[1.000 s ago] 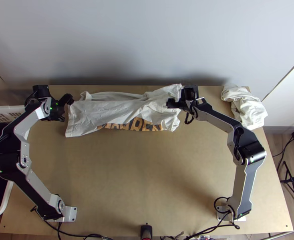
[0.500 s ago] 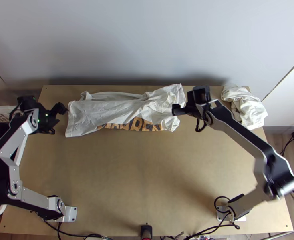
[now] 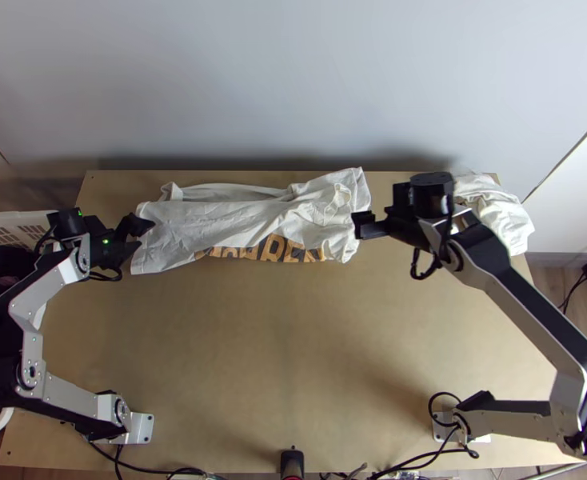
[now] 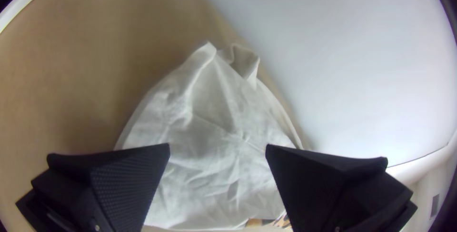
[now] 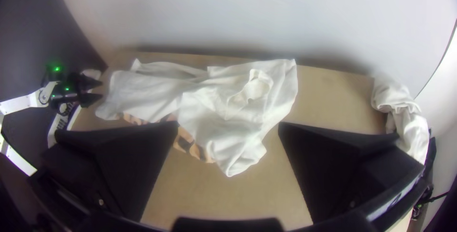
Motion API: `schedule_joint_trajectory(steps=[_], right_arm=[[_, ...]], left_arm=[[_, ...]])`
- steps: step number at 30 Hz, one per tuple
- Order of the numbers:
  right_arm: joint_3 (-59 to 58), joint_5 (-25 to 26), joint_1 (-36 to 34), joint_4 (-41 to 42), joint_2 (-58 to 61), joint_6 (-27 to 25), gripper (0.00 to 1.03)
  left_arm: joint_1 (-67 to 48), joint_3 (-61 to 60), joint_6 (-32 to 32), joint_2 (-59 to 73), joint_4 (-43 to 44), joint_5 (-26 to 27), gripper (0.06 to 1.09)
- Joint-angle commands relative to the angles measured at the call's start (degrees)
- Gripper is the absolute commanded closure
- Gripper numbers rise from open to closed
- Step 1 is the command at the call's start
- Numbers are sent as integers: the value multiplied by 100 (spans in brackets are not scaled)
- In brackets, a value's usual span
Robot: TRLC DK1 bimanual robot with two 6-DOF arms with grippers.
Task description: Fold the t-shirt
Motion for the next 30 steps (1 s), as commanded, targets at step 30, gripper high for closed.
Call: schedule_joint_trajectory(steps=[30], right_arm=[[240, -330, -139, -1097, -152, 281, 4]], left_arm=[[-28, 2678, 2347, 2164, -2246, 718, 11]])
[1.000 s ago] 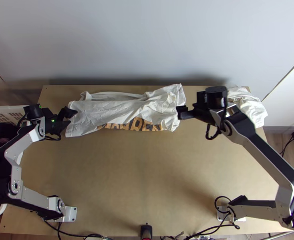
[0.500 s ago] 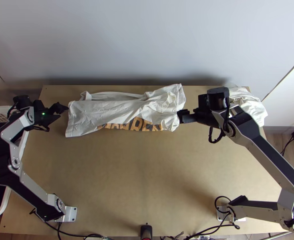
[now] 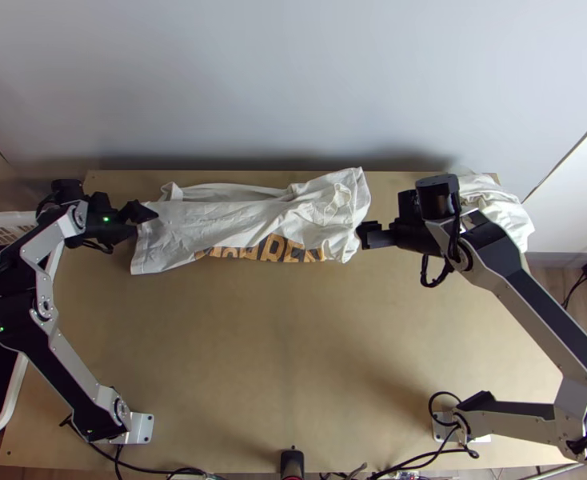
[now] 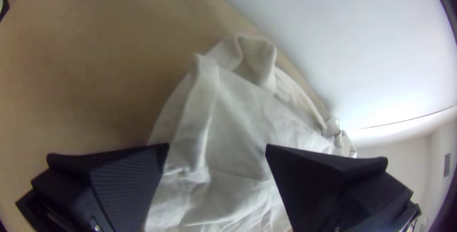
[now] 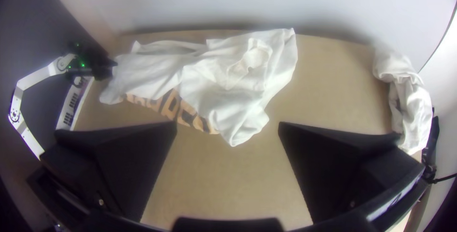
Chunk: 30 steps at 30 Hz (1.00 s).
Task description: Fold the t-shirt
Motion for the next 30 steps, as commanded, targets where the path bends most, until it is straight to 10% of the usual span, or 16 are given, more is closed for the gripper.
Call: schedule_joint_trajectory(steps=[1, 30], right_arm=[[114, -11, -42, -112, -38, 27, 4], [202, -28, -25, -24, 67, 45, 4]], left_arm=[[-163, 42, 111, 22, -117, 9, 11], [-391, 121, 735, 119, -311, -852, 11]])
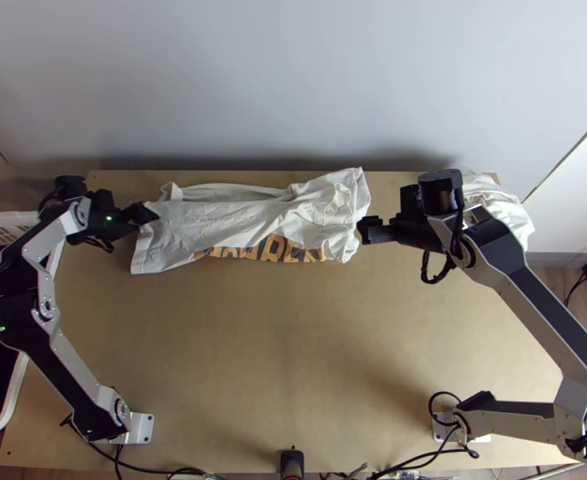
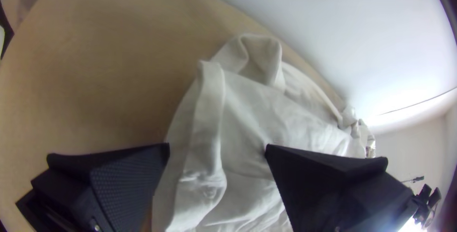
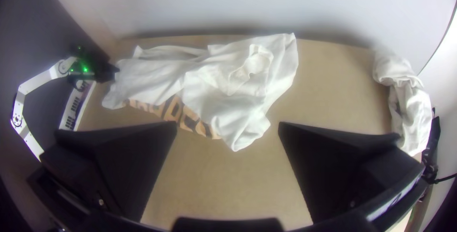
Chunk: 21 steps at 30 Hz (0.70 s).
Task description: Fold the t-shirt
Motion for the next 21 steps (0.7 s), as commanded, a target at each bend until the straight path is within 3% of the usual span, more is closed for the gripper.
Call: schedule_joint_trajectory(steps=[1, 13, 14, 15, 16, 17, 21], right_arm=[[14, -4, -7, 7, 4, -10, 4], [22, -4, -86, -46, -101, -1, 4], [22, -4, -86, -37, -101, -1, 4], [22, -4, -86, -37, -101, -1, 4], [40, -4, -86, -37, -101, -1, 4], [49, -4, -86, -37, -101, -1, 4], [119, -4, -86, -46, -93, -1, 4]], left_arm=[[-394, -41, 156, 128, -132, -330, 11], [-631, 231, 402, 453, -518, -901, 12], [-614, 258, 393, 470, -536, -901, 23], [-631, 275, 428, 479, -527, -901, 54], [-640, 346, 472, 532, -509, -901, 96], [-666, 495, 455, 637, -632, -910, 104], [-649, 706, 428, 673, -923, -910, 105]])
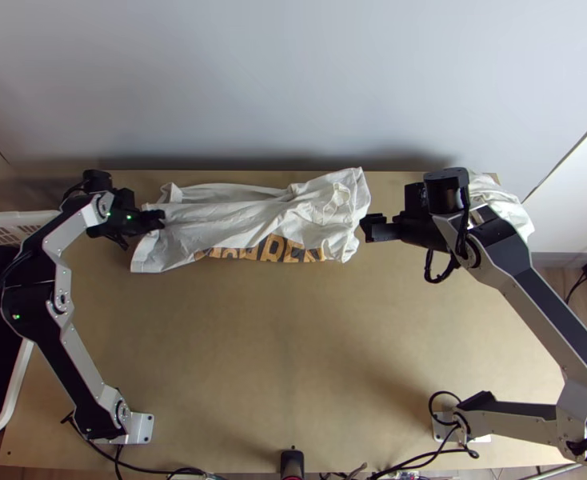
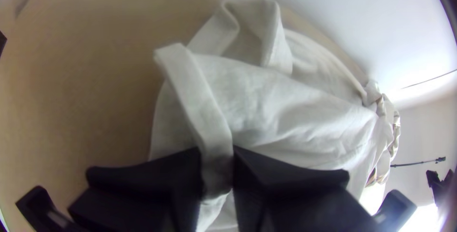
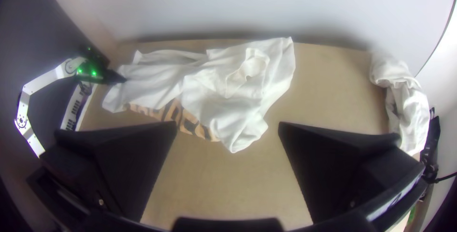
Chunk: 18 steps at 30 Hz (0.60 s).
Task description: Fold the t-shirt
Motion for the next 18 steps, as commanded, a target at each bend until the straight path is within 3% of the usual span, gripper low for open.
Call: schedule_joint_trajectory(steps=[1, 9, 18], right_arm=[[82, 2, -10, -9, -10, -8, 4], [187, 2, -36, 0, -18, -16, 4], [161, 2, -54, 79, -18, 36, 4]], left_arm=[[-28, 357, 55, 137, -480, -44, 105], [-2, 726, -121, -206, -1350, 360, 105], [25, 928, -473, -891, -1543, 817, 105]])
